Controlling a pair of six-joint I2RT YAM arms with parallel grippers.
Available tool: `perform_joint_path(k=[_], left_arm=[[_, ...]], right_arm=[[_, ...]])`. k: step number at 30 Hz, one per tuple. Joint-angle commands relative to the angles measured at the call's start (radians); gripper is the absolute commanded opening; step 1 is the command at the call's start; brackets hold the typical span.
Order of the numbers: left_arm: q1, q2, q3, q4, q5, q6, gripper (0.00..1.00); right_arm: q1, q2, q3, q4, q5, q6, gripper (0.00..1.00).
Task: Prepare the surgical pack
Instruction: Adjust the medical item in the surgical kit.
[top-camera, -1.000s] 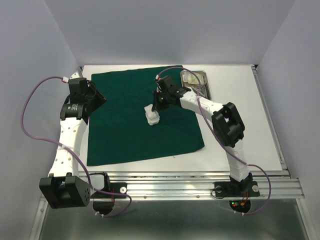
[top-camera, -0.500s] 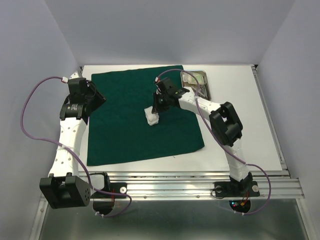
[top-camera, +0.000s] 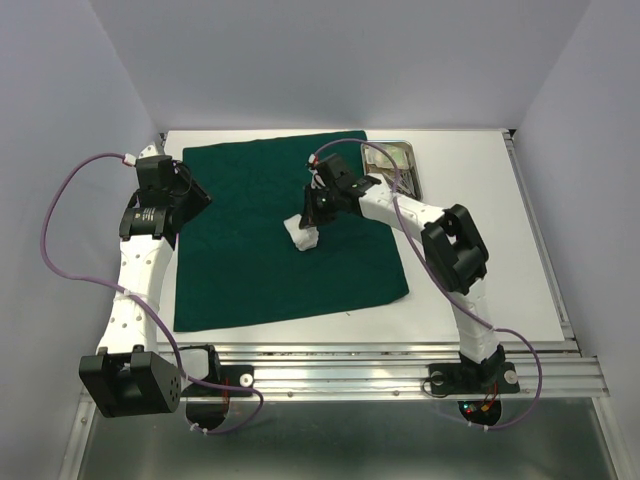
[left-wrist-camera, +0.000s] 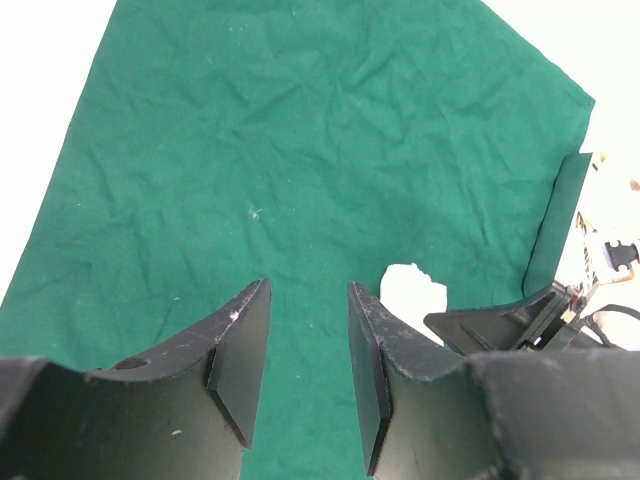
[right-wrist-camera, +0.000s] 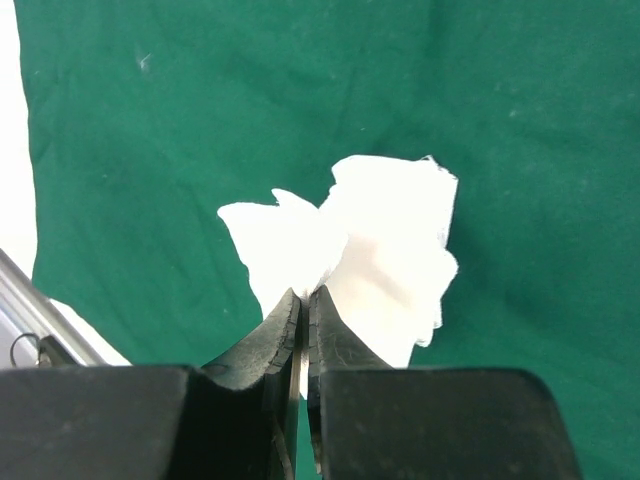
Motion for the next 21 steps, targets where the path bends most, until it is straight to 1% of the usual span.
perform_joint_path(k=[1,6,12,21], left_arm=[[0.005,-0.019,-0.014,0.026,-0.004,0.01,0.47],[0.006,-0.019,-0.014,0.026,-0.004,0.01,0.47],[0.006,-0.015,-0.014,0.023,-0.005,0.015,0.47],[0.008,-0.022,-0.016,0.022,-0.007,0.019,0.47]], right_arm=[[0.004,-0.057,-0.016,0.04,-0.047,0.015,0.01],[0.005,-0.056,-0.036,0.046,-0.034,0.021,0.01],[0.005,-0.047,-0.044,0.043,0.044,0.009,0.01],[0.005,-0.025,-0.019,0.04,0.07,0.009,0.01]])
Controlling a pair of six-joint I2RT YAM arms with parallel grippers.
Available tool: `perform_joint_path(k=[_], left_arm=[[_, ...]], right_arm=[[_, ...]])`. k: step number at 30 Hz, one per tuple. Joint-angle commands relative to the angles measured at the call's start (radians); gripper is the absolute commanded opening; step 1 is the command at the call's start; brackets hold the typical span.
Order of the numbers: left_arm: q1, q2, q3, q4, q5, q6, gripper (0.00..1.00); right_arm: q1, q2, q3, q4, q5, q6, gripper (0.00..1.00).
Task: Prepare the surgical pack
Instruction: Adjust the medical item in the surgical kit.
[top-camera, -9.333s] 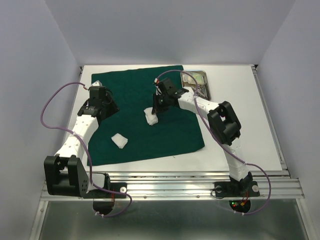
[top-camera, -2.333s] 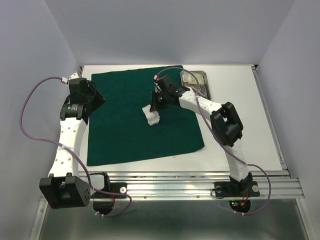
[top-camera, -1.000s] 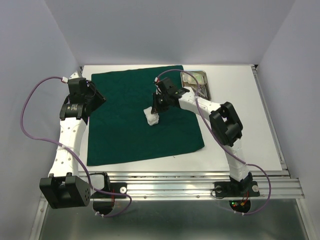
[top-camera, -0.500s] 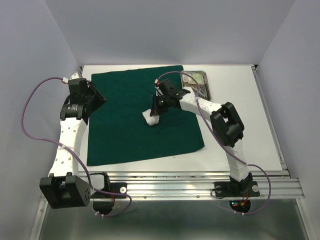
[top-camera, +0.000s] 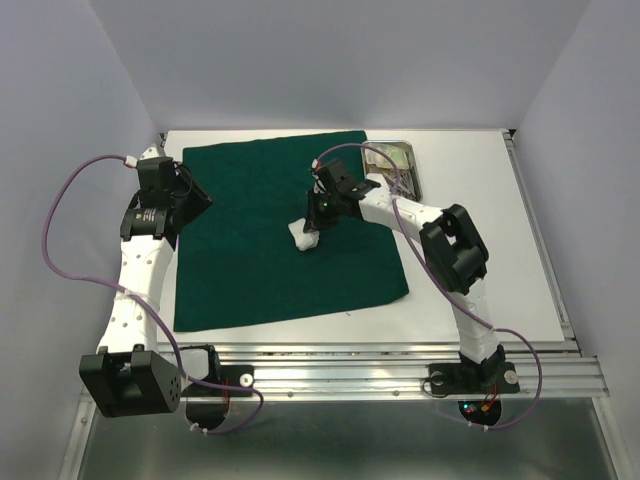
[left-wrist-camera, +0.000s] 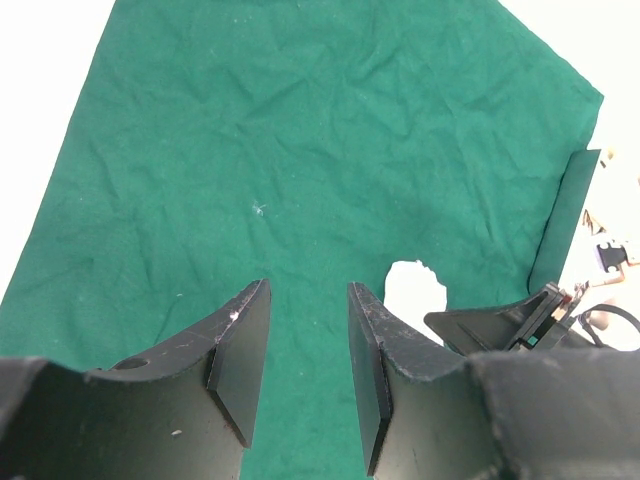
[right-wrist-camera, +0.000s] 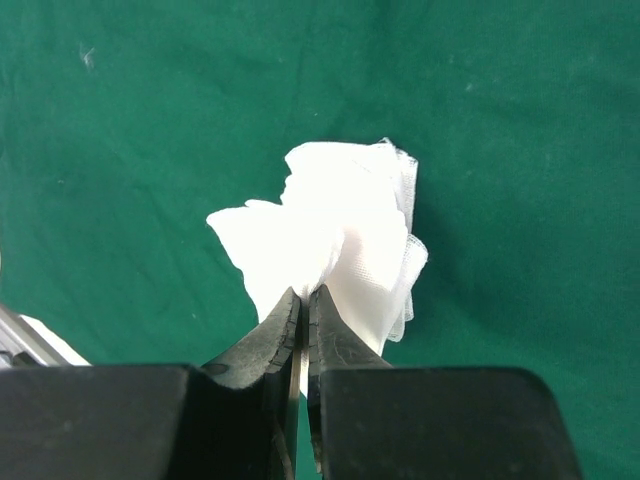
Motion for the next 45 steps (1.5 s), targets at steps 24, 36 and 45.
perform_joint_path(k=[24,36,45], left_arm=[[0.012,-0.029,-0.01,0.026,0.001,0.022,0.46],[0.014,-0.019,-0.015,0.032,0.01,0.023,0.46],[0.015,-0.024,-0.021,0.032,0.005,0.026,0.46]], right_arm=[[0.004,-0.034,0.051,0.008,0.074,-0.008,0.7],[0.004,-0.074,0.001,0.015,0.173,0.014,0.78],[0.004,-0.067,-0.001,0.018,0.156,0.018,0.78]])
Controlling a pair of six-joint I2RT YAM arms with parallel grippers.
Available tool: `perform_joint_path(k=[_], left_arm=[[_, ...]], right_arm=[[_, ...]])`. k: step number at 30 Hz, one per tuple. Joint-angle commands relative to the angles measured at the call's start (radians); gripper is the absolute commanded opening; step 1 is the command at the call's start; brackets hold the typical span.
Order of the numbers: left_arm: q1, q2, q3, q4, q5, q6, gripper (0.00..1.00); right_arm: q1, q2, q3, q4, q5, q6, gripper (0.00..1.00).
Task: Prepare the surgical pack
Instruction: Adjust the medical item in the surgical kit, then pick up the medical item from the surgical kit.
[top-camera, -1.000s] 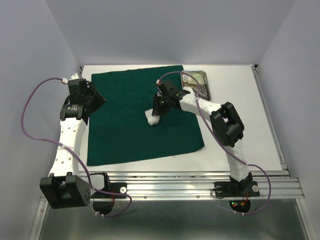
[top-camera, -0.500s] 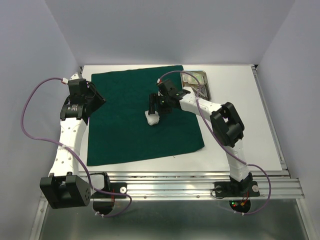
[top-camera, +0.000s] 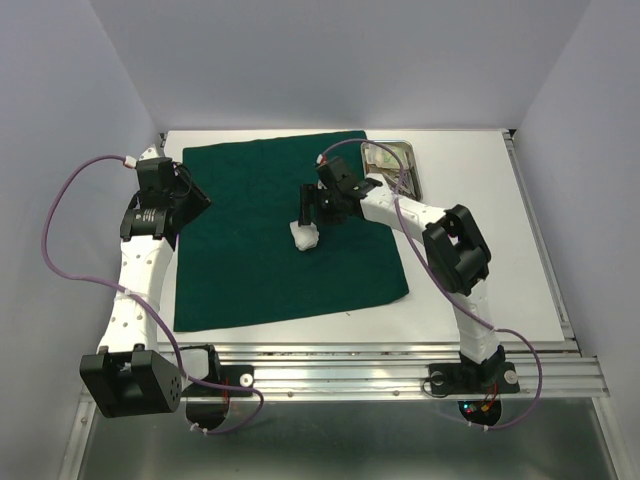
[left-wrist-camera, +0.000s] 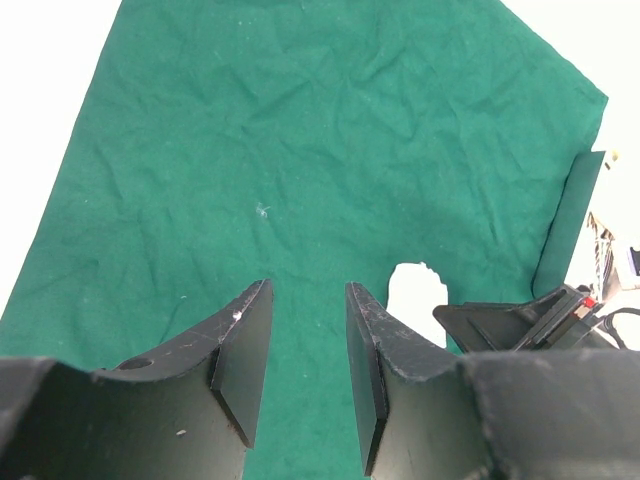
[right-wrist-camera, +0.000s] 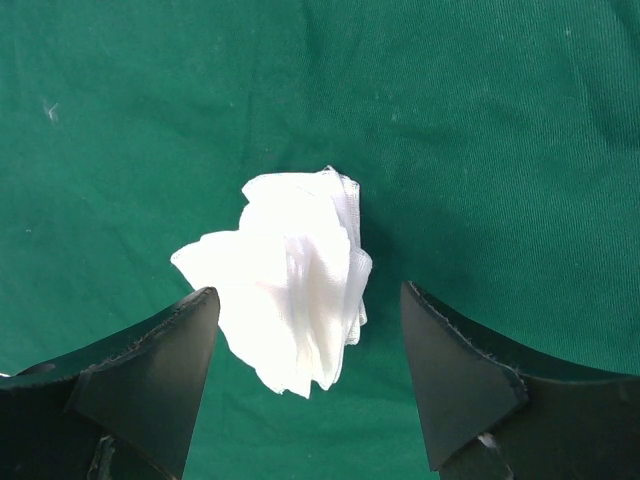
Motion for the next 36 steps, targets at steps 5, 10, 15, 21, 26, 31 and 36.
perform_joint_path(k=[5,10,15,21,26,31,36], left_arm=[[0.008,-0.027,-0.019,0.026,0.003,0.021,0.46],[0.01,-0.024,-0.021,0.029,0.009,0.022,0.46],[0.011,-0.027,-0.022,0.027,0.009,0.021,0.46],[0.013,-0.03,-0.021,0.027,0.009,0.021,0.46],[0.013,-0.029,-0.022,0.029,0.009,0.022,0.46],[0.014,-0.029,-0.024,0.029,0.011,0.024,0.46],[0.014,-0.029,-0.027,0.031,0.014,0.024,0.46]], right_arm=[[-0.016,-0.049,-0.01,0.032,0.005,0.009,0.78],[-0.025,-0.028,-0.029,0.055,-0.085,0.003,0.79],[-0.025,-0.01,-0.064,0.109,-0.165,0.007,0.78],[-0.025,0.003,-0.09,0.12,-0.162,0.017,0.74],[-0.025,0.006,-0.122,0.147,-0.17,0.032,0.7],[-0.025,0.023,-0.122,0.15,-0.19,0.032,0.67],[-0.025,0.041,-0.11,0.161,-0.216,0.038,0.66]])
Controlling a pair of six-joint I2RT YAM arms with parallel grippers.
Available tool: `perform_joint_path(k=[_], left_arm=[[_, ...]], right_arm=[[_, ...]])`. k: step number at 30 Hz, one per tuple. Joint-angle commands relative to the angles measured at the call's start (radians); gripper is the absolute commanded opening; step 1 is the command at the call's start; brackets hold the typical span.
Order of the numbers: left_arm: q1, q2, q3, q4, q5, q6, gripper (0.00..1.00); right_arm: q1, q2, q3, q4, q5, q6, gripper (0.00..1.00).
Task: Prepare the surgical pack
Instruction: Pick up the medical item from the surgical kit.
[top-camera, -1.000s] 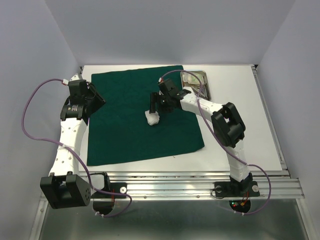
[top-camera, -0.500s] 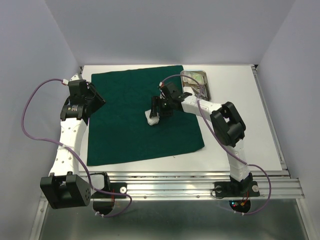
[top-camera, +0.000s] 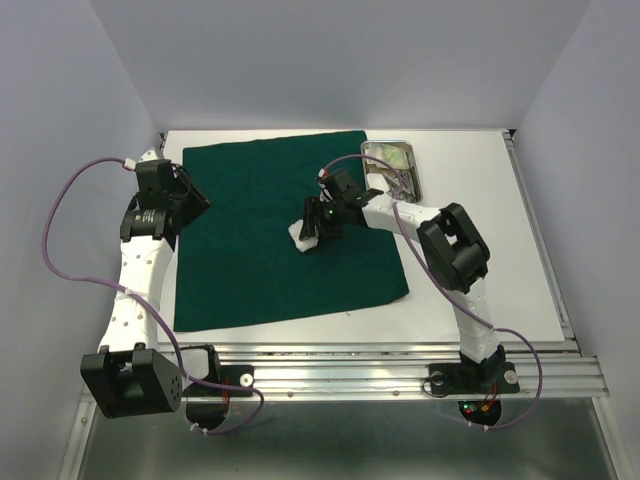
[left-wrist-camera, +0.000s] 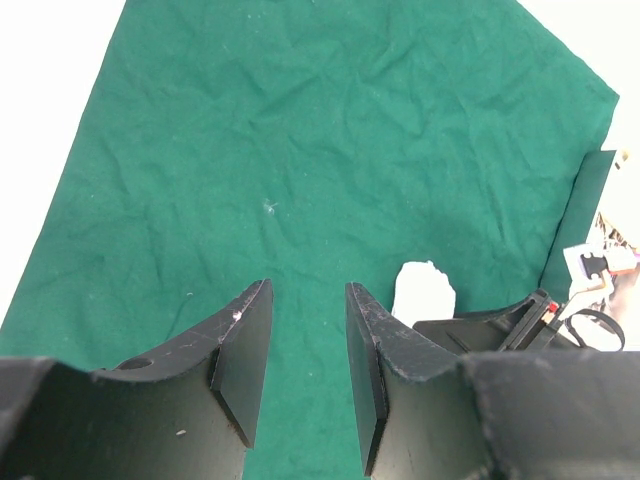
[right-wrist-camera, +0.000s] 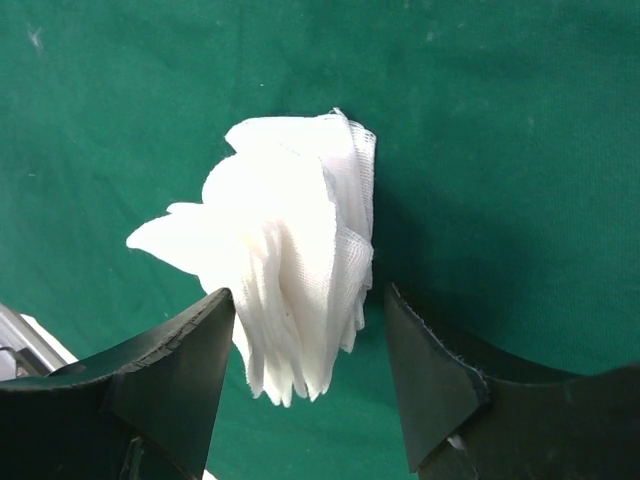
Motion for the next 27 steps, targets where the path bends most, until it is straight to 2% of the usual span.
perform_joint_path(k=[1,7,10,13,17,18,27], left_arm=[[0.005,-0.027,-0.014,0.031,0.011,0.02,0.46],[0.005,-0.027,-0.012,0.031,0.013,0.021,0.46],[0.005,-0.025,-0.012,0.036,0.019,0.023,0.46],[0.006,-0.024,-0.015,0.036,0.02,0.024,0.46],[0.005,-0.02,-0.014,0.036,0.026,0.026,0.46],[0.005,-0.02,-0.012,0.037,0.029,0.026,0.46],[0.005,-0.017,-0.014,0.037,0.036,0.037,0.46]], right_arm=[[-0.003,0.028,0.016,0.047,-0.035,0.011,0.66],[-0.003,0.05,0.016,0.048,-0.029,0.011,0.65],[-0.003,0.055,0.019,0.048,-0.035,0.003,0.58],[-0.003,0.042,0.018,0.048,-0.037,-0.004,0.46],[-0.003,0.004,0.016,0.047,0.008,-0.017,0.15],[-0.003,-0.005,0.018,0.045,0.021,-0.015,0.13],[-0.012,-0.065,0.035,0.038,0.06,-0.017,0.11]])
